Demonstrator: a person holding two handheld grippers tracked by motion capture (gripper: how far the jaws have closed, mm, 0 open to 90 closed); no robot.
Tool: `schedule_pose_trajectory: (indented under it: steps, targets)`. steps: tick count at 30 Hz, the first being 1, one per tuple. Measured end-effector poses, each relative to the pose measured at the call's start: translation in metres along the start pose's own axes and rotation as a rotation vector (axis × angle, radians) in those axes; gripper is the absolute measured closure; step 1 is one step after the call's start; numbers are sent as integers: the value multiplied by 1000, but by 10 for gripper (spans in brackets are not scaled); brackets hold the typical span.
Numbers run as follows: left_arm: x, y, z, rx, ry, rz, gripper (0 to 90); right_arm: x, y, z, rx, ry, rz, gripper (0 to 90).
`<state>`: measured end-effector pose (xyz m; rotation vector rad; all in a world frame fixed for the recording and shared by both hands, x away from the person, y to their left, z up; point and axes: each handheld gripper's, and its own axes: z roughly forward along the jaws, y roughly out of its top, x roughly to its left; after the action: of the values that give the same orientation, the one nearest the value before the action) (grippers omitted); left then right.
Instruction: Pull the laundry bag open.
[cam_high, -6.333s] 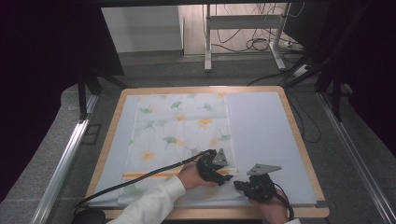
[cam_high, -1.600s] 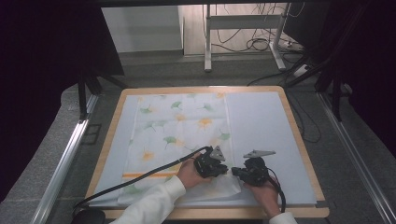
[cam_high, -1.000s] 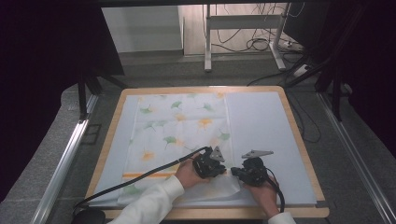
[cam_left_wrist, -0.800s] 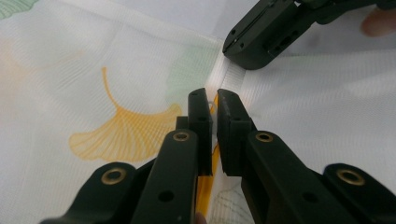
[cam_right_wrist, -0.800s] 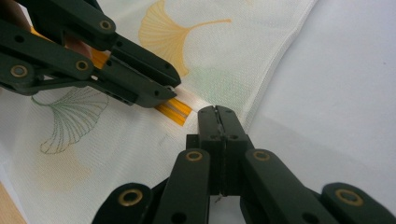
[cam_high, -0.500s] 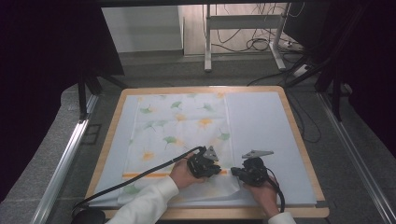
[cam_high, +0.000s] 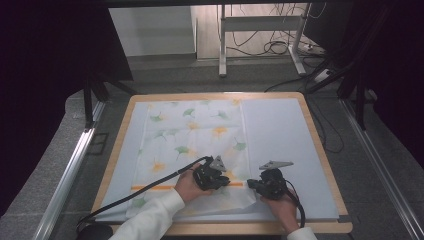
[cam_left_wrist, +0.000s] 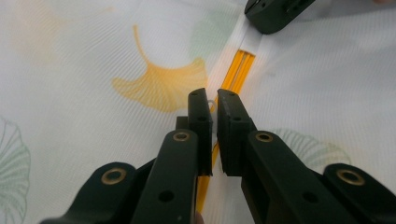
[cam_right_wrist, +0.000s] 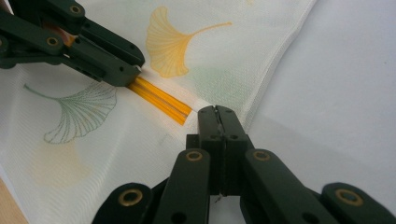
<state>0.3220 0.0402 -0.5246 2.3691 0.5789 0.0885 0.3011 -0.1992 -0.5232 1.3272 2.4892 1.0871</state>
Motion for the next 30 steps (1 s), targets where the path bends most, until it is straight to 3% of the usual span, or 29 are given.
schedule_pose_trajectory:
  steps: [7, 30]
  targets:
    - [7, -13, -10, -13, 5, -47, 855, 0, 0, 0, -1, 0, -1, 900]
    - [14, -36, -30, -2, 24, -79, 857, -1, 0, 0, -5, 7, -8, 900]
